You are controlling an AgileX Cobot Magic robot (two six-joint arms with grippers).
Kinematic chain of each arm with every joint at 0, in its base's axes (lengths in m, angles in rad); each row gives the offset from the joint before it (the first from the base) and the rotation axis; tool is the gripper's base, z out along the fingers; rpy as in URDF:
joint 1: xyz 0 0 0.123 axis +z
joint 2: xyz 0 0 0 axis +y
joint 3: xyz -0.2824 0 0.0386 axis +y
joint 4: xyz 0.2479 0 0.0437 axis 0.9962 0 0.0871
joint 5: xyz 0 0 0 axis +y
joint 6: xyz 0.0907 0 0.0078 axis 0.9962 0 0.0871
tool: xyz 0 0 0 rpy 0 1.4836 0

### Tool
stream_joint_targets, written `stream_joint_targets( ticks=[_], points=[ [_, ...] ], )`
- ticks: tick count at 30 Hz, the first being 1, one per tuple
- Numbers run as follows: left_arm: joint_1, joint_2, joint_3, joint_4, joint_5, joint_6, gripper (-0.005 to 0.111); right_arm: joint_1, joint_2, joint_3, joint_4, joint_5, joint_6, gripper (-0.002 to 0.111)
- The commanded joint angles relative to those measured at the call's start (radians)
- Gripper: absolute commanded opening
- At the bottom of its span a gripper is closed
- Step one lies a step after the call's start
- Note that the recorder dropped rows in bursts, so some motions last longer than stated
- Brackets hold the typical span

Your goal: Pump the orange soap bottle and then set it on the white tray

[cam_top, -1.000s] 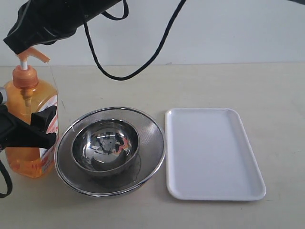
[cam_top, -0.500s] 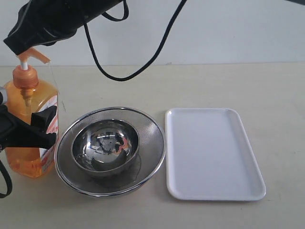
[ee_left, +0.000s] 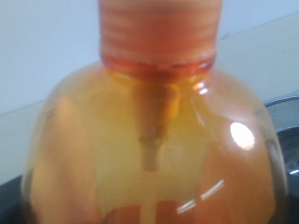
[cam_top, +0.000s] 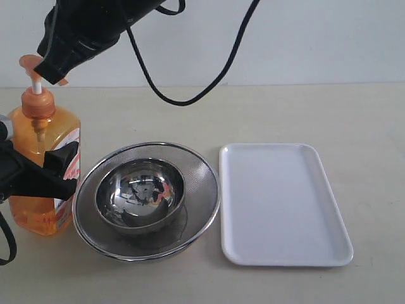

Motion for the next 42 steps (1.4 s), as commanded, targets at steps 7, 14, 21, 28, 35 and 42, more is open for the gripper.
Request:
stream_joint_targets(
  ticks=[7, 14, 21, 28, 35, 42],
  points=[
    [-0.005, -0.003, -0.005, 0.009, -0.022, -0.013, 0.005, 0.001, -0.071, 0.001, -0.012, -0.032, -0.015, 0.000],
    [-0.005, -0.003, -0.005, 0.014, -0.022, -0.018, 0.005, 0.001, -0.071, 0.001, 0.017, 0.026, -0.015, 0.000],
    [-0.005, -0.003, -0.007, 0.047, -0.022, -0.037, 0.005, 0.001, -0.071, 0.001, 0.019, 0.053, -0.015, 0.000],
    [-0.005, -0.003, -0.007, 0.056, -0.022, -0.037, 0.005, 0.001, -0.038, 0.001, 0.031, 0.086, -0.015, 0.000],
    [-0.005, -0.003, -0.007, 0.055, 0.001, -0.037, 0.005, 0.001, 0.013, 0.003, 0.041, 0.097, -0.015, 0.000],
    [-0.005, -0.003, -0.007, 0.055, 0.003, -0.037, 0.005, 0.002, 0.042, 0.003, 0.044, 0.158, -0.008, 0.000]
  ],
)
